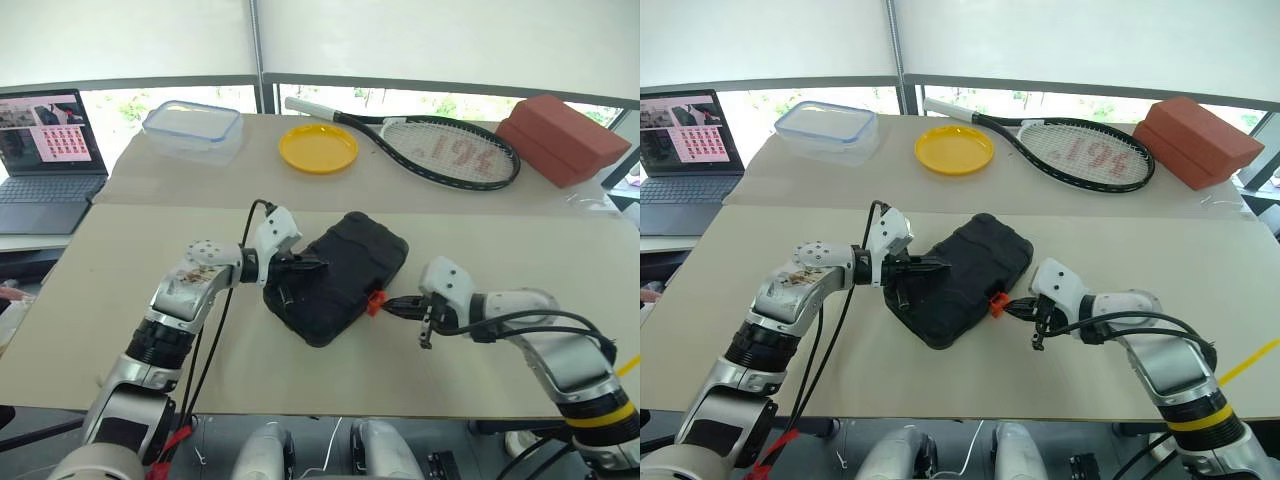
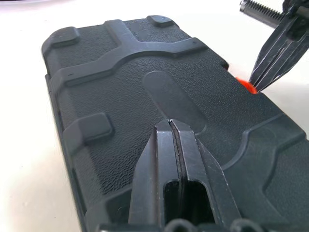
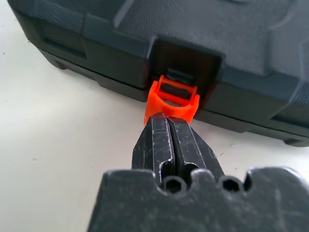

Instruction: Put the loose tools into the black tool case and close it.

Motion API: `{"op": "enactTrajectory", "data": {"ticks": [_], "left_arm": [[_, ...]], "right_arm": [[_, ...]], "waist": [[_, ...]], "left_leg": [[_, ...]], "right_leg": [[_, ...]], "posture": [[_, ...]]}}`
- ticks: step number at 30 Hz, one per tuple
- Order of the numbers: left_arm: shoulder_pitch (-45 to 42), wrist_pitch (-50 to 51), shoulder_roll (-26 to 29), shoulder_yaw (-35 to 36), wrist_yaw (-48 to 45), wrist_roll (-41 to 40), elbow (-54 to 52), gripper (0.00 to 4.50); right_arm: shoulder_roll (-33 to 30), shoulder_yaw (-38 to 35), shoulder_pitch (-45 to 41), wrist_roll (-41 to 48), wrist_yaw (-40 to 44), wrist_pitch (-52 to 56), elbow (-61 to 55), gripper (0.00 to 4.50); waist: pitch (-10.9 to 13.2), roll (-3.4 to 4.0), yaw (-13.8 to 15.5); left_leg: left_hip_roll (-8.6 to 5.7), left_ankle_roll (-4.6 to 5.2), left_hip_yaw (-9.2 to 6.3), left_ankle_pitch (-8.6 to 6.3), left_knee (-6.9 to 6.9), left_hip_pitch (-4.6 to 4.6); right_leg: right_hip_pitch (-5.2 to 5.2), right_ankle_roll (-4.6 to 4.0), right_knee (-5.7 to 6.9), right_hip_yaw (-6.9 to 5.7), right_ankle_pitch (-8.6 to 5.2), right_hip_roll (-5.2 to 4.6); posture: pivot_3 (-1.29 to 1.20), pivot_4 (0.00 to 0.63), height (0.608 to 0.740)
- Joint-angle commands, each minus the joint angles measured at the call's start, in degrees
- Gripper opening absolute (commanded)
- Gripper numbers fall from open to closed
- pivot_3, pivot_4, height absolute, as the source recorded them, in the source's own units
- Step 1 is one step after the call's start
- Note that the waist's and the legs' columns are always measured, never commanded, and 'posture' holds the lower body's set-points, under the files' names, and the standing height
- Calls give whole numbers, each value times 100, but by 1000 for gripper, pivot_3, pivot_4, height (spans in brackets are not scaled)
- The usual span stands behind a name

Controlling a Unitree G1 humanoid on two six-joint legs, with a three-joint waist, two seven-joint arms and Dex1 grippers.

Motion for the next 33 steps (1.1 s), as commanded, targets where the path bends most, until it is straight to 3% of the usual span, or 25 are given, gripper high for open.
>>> {"op": "enactTrajectory", "data": {"ticks": [1,18,25,33], "left_arm": [[94,116,-13,-136,-15,46,-19,13],[92,157,-25,-290,-118,126,93,13],[111,140,-8,-288,-129,131,126,13],[105,126,-38,-329,-143,141,152,13]], "right_arm": [[143,-134,-175,58,-63,-196,-108,95],[479,-492,85,355,-315,-158,-383,95],[-107,-933,425,571,-318,605,-606,95],[-27,-457,560,354,-542,832,-538,95]], "waist": [[0,0,-15],[-1,2,-47],[-2,2,-33],[-2,2,-36]], "left_leg": [[0,0,0,0,0,1],[3,-4,-1,2,-5,7],[4,-1,-1,0,-5,7],[4,0,-1,0,-9,21]], "right_leg": [[0,0,2,0,0,1],[2,-1,4,1,0,-1],[3,-1,3,3,0,-2],[11,-4,4,5,-2,-1]], "posture": [[0,150,740],[0,150,740],[0,150,740],[0,150,740]]}}
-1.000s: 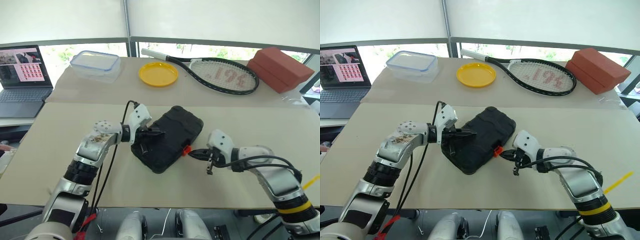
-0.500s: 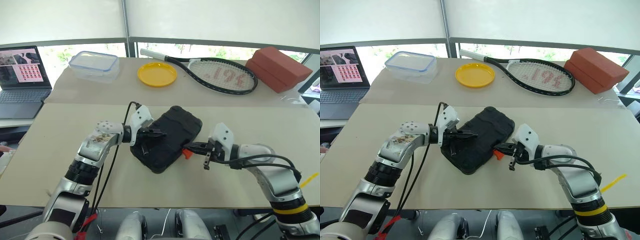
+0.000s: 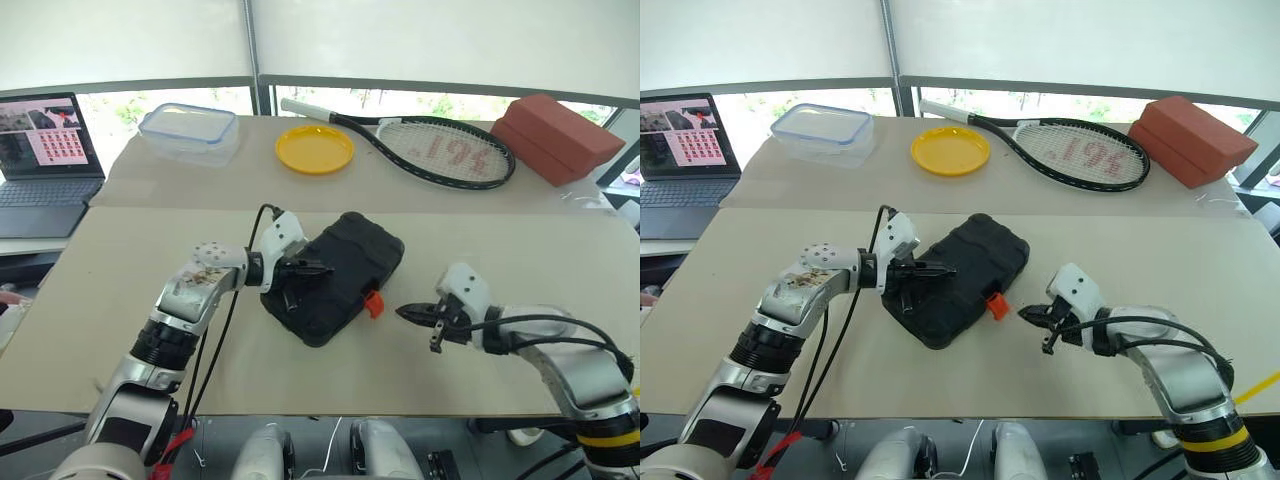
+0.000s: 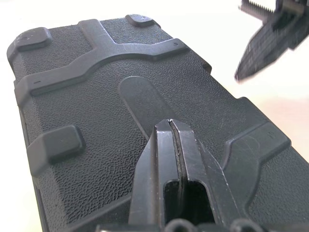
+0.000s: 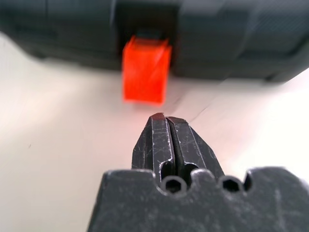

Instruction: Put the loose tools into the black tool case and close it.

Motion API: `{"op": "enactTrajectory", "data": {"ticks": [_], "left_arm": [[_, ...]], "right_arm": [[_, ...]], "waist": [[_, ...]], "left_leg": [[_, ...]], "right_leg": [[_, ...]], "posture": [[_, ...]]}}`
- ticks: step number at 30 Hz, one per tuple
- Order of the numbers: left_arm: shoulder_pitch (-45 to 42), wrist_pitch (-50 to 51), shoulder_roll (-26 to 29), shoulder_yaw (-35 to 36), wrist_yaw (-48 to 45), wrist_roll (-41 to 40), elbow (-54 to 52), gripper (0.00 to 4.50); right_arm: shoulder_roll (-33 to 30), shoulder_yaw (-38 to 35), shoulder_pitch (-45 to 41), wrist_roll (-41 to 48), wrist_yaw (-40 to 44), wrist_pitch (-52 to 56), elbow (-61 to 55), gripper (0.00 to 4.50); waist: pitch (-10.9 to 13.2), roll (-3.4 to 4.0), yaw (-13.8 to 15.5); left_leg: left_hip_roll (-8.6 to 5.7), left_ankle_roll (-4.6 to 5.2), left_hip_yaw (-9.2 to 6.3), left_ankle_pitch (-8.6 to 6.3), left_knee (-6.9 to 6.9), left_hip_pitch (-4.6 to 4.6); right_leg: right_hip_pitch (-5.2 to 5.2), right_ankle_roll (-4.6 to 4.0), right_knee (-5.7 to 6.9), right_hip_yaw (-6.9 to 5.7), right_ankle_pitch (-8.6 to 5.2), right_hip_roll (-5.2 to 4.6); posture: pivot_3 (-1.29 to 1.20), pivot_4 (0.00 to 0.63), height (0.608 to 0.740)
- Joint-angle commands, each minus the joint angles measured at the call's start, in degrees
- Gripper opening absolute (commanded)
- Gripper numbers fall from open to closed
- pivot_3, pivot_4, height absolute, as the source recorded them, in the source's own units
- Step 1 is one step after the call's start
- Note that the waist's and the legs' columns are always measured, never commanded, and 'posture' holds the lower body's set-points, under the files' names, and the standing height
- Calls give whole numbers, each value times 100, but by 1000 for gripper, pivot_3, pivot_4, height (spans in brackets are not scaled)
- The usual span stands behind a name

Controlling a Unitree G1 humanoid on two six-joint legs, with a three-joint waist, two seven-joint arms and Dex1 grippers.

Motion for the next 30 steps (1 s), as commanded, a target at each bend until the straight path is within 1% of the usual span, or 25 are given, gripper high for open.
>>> {"op": "enactTrajectory", "data": {"ticks": [1,4,5,6,7,8,9,11,12,20,30], "left_arm": [[120,62,27,-193,-54,120,120,13],[130,76,76,-164,-69,111,99,13],[144,85,89,-157,-74,106,83,13],[161,87,102,-155,-79,105,63,13],[176,89,111,-153,-82,104,46,0],[182,94,114,-150,-79,104,39,0],[184,97,115,-147,-77,103,37,0],[187,104,113,-142,-62,105,35,0],[192,106,110,-141,-54,105,33,0],[185,121,117,-141,-62,105,67,0],[165,150,107,-162,-76,108,78,0]], "right_arm": [[128,-76,-113,-11,-169,-77,-121,95],[176,-221,-114,59,-226,-70,-166,95],[191,-347,-66,216,-273,187,-230,95],[145,-379,-12,271,-232,214,-308,95],[123,-410,27,258,-283,231,-368,601],[155,-474,45,316,-344,339,-425,779],[182,-512,50,342,-390,392,-456,1068],[315,-635,46,584,-526,738,-556,1839],[358,-633,40,658,-572,858,-595,2097],[613,-396,-124,772,-935,1424,-723,2097],[749,-147,-373,675,-1056,1236,-668,2097]], "waist": [[0,0,2],[0,0,5],[0,0,6],[0,0,6],[0,0,5],[-1,1,1],[-1,1,-3],[-1,1,-7],[-1,1,-8],[-2,3,-8],[-2,3,-17]], "left_leg": [[0,0,0,0,0,0],[0,0,0,0,0,0],[0,0,0,0,0,0],[0,0,0,0,0,0],[1,0,0,0,0,-1],[1,0,0,0,0,-1],[2,0,0,0,-1,0],[2,0,0,0,-1,1],[3,0,0,0,-2,2],[3,1,0,-1,-3,1],[2,1,-1,-1,-3,1]], "right_leg": [[0,0,0,0,0,0],[0,0,0,0,0,1],[0,0,0,0,0,0],[0,0,0,0,0,0],[0,0,-1,0,0,0],[0,0,-1,0,0,1],[0,0,-1,0,0,1],[0,0,-1,0,0,1],[0,0,0,0,0,1],[0,0,-1,1,0,1],[0,0,-1,0,-1,1]], "posture": [[0,150,740],[0,150,740],[0,150,740],[0,150,740],[0,150,740],[0,150,740],[0,150,740],[0,150,740],[0,150,740],[0,150,740],[0,150,740]]}}
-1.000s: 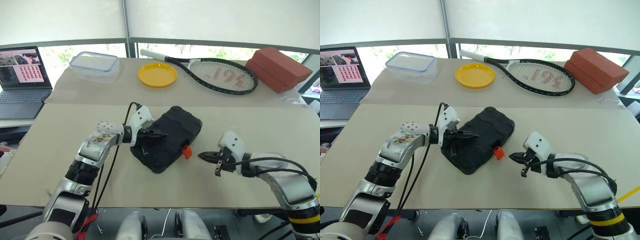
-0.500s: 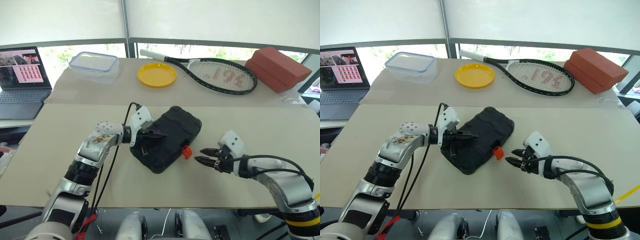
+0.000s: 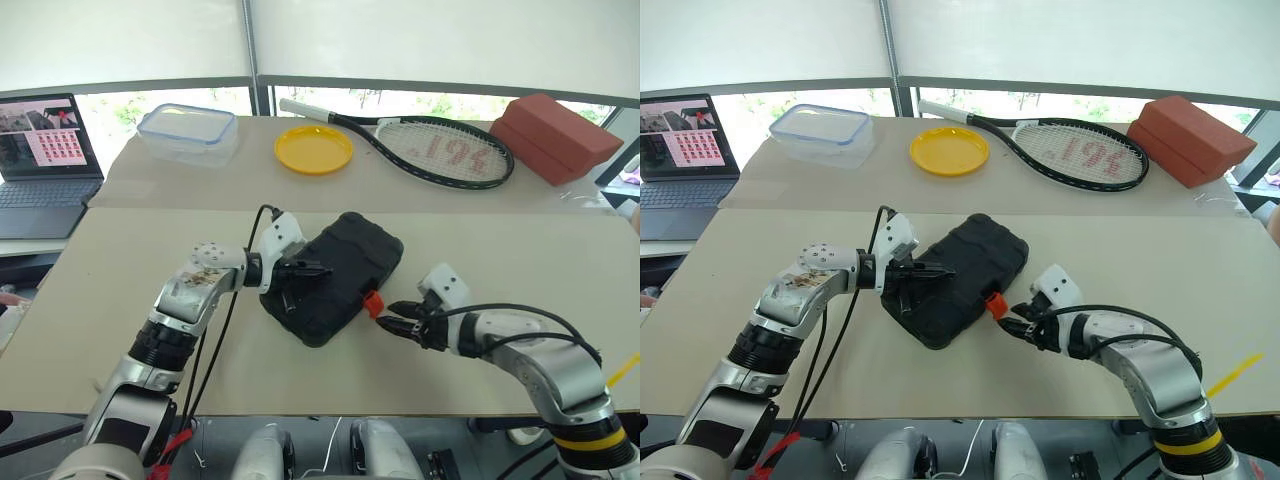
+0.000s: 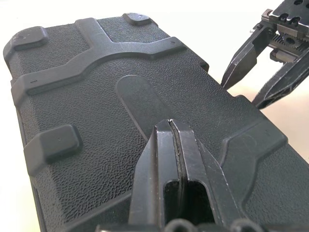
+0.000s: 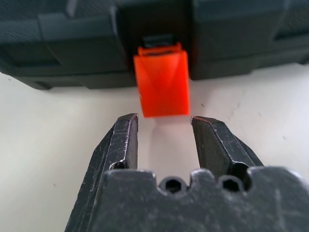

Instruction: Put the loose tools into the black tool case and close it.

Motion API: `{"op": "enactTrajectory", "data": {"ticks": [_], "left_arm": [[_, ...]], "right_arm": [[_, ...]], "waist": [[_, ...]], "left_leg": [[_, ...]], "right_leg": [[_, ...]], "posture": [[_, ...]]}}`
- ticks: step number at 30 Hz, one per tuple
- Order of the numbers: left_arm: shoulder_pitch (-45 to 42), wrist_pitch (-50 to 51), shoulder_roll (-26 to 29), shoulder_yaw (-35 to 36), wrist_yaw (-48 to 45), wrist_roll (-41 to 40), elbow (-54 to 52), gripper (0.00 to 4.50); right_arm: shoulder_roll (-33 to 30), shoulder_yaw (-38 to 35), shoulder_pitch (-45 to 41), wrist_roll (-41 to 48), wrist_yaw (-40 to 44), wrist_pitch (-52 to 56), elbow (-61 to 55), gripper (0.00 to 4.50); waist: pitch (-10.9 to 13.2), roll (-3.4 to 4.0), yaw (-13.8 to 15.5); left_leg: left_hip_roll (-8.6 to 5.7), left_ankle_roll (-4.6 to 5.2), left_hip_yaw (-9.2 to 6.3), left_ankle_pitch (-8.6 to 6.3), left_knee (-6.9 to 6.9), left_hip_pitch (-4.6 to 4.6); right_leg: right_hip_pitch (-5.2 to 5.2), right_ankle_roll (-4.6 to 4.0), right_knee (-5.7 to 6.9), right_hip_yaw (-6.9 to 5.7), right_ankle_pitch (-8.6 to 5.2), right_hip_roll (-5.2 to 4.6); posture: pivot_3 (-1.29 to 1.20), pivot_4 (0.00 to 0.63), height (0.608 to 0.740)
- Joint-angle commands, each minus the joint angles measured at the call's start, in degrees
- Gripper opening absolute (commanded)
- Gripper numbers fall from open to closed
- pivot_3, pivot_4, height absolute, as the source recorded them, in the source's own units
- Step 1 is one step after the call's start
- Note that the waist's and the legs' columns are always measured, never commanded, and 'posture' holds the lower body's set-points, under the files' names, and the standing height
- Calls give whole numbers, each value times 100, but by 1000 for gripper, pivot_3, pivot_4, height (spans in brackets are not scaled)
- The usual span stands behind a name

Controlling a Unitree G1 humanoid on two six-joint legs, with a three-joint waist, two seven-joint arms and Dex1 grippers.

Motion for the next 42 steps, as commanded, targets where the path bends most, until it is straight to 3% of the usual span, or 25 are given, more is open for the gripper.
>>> {"op": "enactTrajectory", "data": {"ticks": [1,2,5,16,17,19,24,42], "left_arm": [[133,129,55,-168,-27,111,126,0],[132,134,57,-167,-26,110,119,0],[153,151,69,-160,-26,103,82,0],[157,141,47,-159,-4,111,79,0],[150,141,45,-155,-1,111,85,0],[136,134,49,-150,-3,114,95,0],[124,121,44,-146,1,120,112,0],[177,181,107,-381,-103,198,66,0]], "right_arm": [[-3,-7,-121,28,0,-141,-140,2591],[-23,-5,-123,13,-35,-83,-149,2670],[-49,5,-145,-15,-99,-10,-162,3670],[60,226,-296,-129,-204,-168,84,3670],[65,237,-310,-139,-189,-203,106,3268],[23,291,-327,-177,-128,-238,122,2974],[79,292,-328,-234,-125,-430,185,1256],[130,-271,45,-3,348,-1453,256,1173]], "waist": [[0,0,3],[0,0,3],[0,0,1],[0,0,-2],[0,0,-2],[0,0,-2],[0,0,-4],[0,0,-1]], "left_leg": [[0,0,0,0,0,0],[0,0,0,0,0,0],[0,0,0,0,0,0],[0,1,0,0,0,-1],[0,1,0,0,0,-1],[0,1,0,0,0,-1],[0,1,0,-1,-1,-1],[0,3,0,-2,-1,-3]], "right_leg": [[0,0,0,0,0,0],[0,0,0,-1,0,0],[0,0,0,0,0,0],[0,0,-2,0,0,-1],[0,0,-2,0,0,-1],[0,0,-2,0,0,-1],[-1,0,-2,-1,0,-1],[-1,1,-3,-1,0,-1]], "posture": [[0,150,740],[0,150,740],[0,150,740],[0,150,740],[0,150,740],[0,150,740],[0,150,740],[0,150,740]]}}
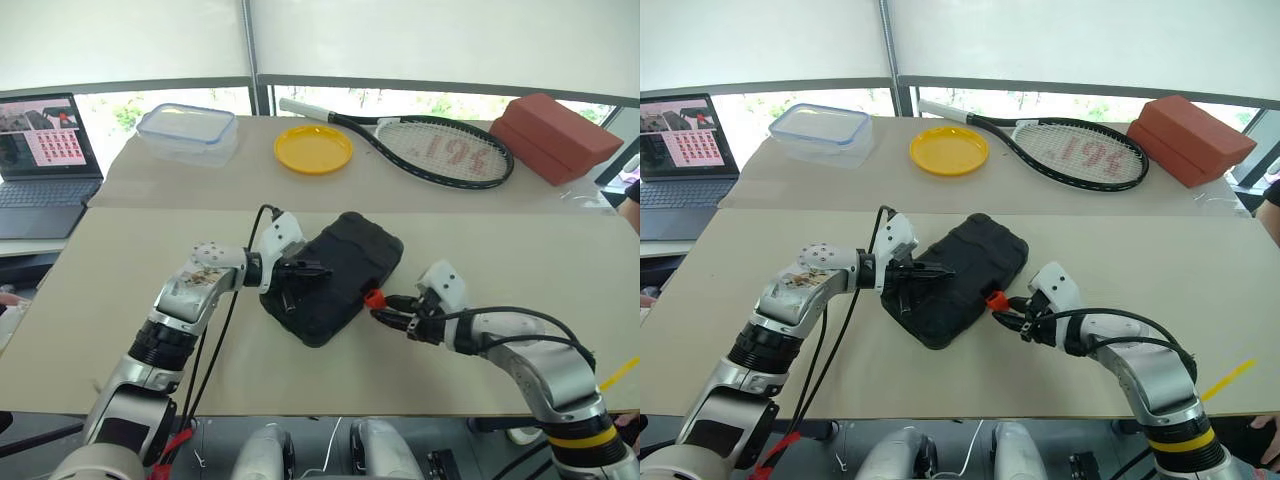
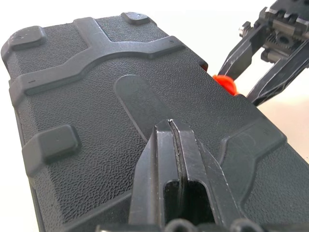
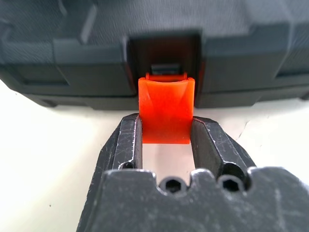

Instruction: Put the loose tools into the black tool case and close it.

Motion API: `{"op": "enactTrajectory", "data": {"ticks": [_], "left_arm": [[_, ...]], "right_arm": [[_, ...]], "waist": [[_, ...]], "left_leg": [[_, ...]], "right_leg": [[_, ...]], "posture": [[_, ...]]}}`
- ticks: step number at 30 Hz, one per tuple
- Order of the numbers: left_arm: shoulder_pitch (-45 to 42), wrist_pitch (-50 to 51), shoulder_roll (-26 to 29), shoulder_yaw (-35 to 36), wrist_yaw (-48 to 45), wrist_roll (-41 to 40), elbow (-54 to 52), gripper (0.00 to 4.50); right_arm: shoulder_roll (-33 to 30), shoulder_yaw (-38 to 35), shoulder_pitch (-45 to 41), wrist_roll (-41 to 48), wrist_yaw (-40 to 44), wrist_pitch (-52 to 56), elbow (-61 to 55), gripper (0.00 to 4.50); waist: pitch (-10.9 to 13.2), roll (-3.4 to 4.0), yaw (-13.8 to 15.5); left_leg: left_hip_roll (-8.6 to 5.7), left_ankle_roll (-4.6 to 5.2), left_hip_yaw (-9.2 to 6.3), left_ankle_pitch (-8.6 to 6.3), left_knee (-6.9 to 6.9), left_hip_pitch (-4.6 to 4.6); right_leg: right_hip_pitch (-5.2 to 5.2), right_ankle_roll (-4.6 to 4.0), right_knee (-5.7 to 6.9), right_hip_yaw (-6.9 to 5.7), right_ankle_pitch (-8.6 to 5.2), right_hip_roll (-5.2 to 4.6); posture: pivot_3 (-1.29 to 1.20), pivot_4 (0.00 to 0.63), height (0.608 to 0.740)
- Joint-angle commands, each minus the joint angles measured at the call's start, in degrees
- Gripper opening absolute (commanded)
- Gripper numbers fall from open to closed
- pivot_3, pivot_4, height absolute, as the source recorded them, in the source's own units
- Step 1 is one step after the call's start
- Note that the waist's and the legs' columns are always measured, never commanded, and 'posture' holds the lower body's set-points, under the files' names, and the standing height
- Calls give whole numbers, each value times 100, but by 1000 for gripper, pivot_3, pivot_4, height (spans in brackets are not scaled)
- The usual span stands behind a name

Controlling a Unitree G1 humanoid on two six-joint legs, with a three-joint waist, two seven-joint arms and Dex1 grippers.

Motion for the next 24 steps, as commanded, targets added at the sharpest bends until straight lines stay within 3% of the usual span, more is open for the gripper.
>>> {"op": "enactTrajectory", "data": {"ticks": [1,10,11,14,18,19,21,24], "left_arm": [[197,157,100,-299,-62,185,79,0],[221,181,132,-298,-57,154,43,0],[220,185,132,-298,-55,152,40,0],[222,200,139,-292,-52,144,20,0],[237,232,162,-286,-51,129,-23,0],[237,239,168,-287,-54,126,-28,0],[231,244,170,-291,-57,121,-27,0],[209,242,148,-307,-52,127,4,0]], "right_arm": [[107,-287,-71,107,70,-461,-62,1173],[322,64,-253,-70,-15,-352,192,1173],[336,53,-247,-99,-38,-411,180,2173],[237,-97,-123,-155,-31,-550,96,2925],[-23,-416,154,-68,130,-607,70,2925],[-79,-480,229,-65,170,-653,85,2487],[-173,-431,308,-151,249,-787,111,2231],[-203,-116,280,-408,315,-1017,213,1108]], "waist": [[0,0,3],[0,0,-31],[0,0,-36],[0,0,-42],[0,0,-32],[0,0,-29],[0,0,-27],[0,0,-39]], "left_leg": [[0,0,0,0,0,-1],[1,0,0,0,0,3],[2,0,0,0,0,3],[2,0,0,0,0,4],[1,0,0,0,0,3],[1,1,0,0,0,3],[0,1,0,0,0,3],[1,1,1,0,-3,11]], "right_leg": [[0,0,-1,0,0,0],[1,0,3,1,0,0],[1,0,3,1,0,0],[1,0,3,1,0,0],[2,0,2,1,0,-1],[2,0,1,1,0,-1],[3,1,-1,1,0,-1],[9,1,-1,2,-1,0]], "posture": [[0,150,740],[0,150,740],[0,150,740],[0,150,740],[0,150,740],[0,150,740],[0,150,740],[0,150,740]]}}
